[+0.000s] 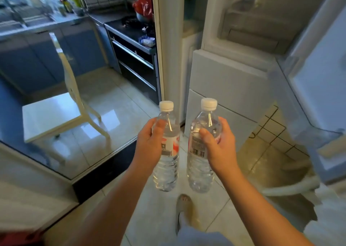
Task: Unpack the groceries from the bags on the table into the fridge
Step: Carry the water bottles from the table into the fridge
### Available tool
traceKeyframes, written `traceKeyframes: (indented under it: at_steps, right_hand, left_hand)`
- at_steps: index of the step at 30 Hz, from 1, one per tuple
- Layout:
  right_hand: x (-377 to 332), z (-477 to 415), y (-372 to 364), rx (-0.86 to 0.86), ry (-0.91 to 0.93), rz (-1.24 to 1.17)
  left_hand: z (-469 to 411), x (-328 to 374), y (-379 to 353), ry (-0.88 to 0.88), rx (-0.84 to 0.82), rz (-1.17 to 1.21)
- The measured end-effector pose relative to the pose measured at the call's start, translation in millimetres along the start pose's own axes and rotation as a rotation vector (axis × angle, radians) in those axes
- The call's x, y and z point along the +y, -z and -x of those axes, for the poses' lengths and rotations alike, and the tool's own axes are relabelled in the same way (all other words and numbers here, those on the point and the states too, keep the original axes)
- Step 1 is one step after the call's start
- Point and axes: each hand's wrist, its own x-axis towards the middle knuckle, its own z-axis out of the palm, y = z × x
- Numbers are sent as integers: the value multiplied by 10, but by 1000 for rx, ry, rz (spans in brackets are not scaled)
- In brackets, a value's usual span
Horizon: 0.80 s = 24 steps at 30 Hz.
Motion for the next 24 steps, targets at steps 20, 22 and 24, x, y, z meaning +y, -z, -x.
traceKeyframes:
  at_steps: [20, 22, 24]
  right_hand:
    - [-265, -4041, 443, 300, 302, -24]
    - [-265, -4307, 570, 341, 337, -4]
    - [-264, -4540, 697, 380, 362, 17]
  left_hand:
    - [-3717, 1235, -1759, -386, -144, 90]
    - [-4001, 1306, -2008, -404, -168, 112]
    - [-4278, 1378, -2255, -424, -199, 136]
